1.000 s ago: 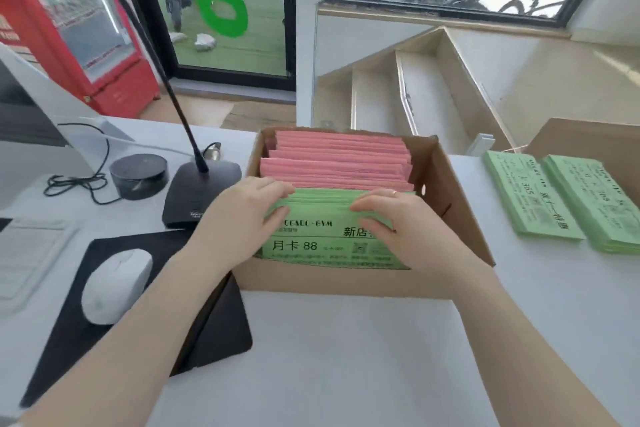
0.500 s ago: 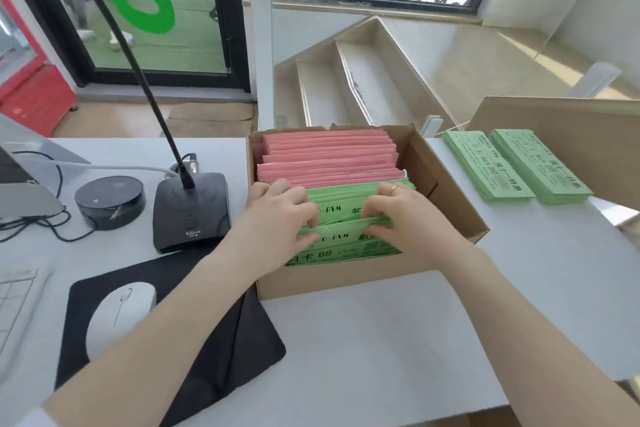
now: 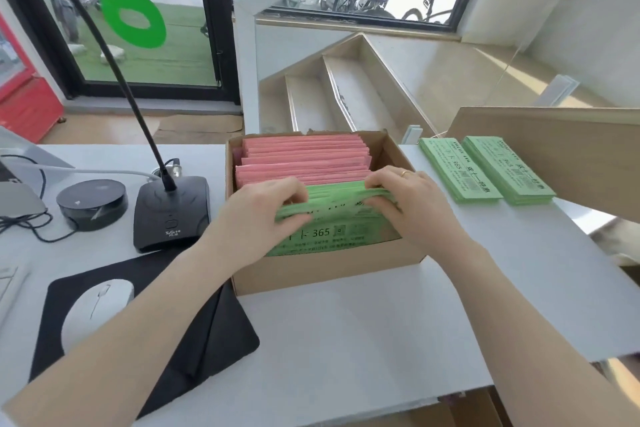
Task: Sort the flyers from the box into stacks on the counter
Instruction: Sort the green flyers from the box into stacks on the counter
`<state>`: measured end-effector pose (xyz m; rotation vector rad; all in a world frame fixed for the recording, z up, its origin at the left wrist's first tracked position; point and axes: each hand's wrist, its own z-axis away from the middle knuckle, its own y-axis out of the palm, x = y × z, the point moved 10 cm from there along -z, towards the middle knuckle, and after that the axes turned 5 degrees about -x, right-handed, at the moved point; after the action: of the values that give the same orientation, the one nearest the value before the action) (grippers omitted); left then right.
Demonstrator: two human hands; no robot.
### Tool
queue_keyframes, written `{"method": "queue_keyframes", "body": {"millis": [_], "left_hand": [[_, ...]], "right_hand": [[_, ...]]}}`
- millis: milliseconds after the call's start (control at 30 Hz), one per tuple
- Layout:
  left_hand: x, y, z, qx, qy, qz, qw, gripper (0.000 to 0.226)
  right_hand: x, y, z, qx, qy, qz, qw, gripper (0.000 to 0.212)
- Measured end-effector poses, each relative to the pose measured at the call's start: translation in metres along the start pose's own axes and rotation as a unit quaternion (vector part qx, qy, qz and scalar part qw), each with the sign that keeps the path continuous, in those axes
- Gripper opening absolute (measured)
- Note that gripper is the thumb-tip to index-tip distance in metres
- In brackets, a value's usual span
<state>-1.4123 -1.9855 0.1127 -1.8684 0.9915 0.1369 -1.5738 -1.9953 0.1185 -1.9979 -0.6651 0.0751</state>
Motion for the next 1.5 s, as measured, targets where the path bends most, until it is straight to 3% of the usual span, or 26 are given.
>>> {"method": "queue_keyframes", "body": {"millis": [100, 233, 333, 467, 567, 667, 733, 833, 933, 1067, 1167, 1267, 1500], "left_hand": [[-0.024, -0.024, 0.003, -0.089, -0.057, 0.054, 0.993, 0.015], [-0.062, -0.028, 0.023, -0.122, -0.119, 0.142, 0.975, 0.022], [-0.085, 0.002, 0.051, -0.081, -0.125, 0.199, 0.968, 0.028], [-0.072, 0.072, 0.105, 0.005, -0.189, 0.179, 0.966, 0.028], [-0.051, 0.095, 0.139, -0.029, -0.29, 0.224, 0.93, 0.025], [-0.047, 0.1, 0.153, -0.083, -0.342, 0.337, 0.873, 0.022], [-0.051, 0.102, 0.158, -0.092, -0.349, 0.356, 0.862, 0.02], [-0.061, 0.105, 0.162, -0.106, -0.337, 0.367, 0.861, 0.022], [-0.071, 0.11, 0.163, -0.101, -0.315, 0.355, 0.875, 0.027], [-0.07, 0.119, 0.165, -0.089, -0.319, 0.322, 0.887, 0.025], [-0.068, 0.112, 0.16, -0.127, -0.329, 0.338, 0.872, 0.024], [-0.072, 0.104, 0.151, -0.151, -0.312, 0.329, 0.878, 0.022], [-0.052, 0.14, 0.149, -0.014, -0.353, 0.284, 0.891, 0.028]], "right_hand": [[0.004, -0.041, 0.011, -0.054, -0.001, -0.039, 0.998, 0.031], [0.012, -0.092, 0.042, -0.069, -0.027, -0.053, 0.996, 0.026], [0.001, -0.093, 0.075, -0.007, -0.023, -0.071, 0.997, 0.02], [-0.022, -0.031, 0.134, 0.156, 0.027, -0.068, 0.985, 0.014], [-0.027, -0.022, 0.154, 0.134, 0.009, -0.062, 0.989, 0.017], [-0.066, -0.035, 0.166, 0.086, 0.14, -0.158, 0.974, 0.009], [-0.095, -0.031, 0.188, 0.088, 0.259, -0.287, 0.918, 0.016], [-0.11, -0.019, 0.216, 0.067, 0.343, -0.437, 0.829, 0.021], [-0.105, -0.004, 0.224, 0.061, 0.349, -0.486, 0.799, 0.023], [-0.097, 0.013, 0.221, 0.025, 0.348, -0.504, 0.79, 0.021], [-0.087, 0.008, 0.216, -0.008, 0.325, -0.513, 0.795, 0.022], [-0.09, -0.009, 0.215, -0.057, 0.302, -0.511, 0.803, 0.023], [-0.101, 0.014, 0.239, 0.007, 0.358, -0.445, 0.821, 0.025]]}}
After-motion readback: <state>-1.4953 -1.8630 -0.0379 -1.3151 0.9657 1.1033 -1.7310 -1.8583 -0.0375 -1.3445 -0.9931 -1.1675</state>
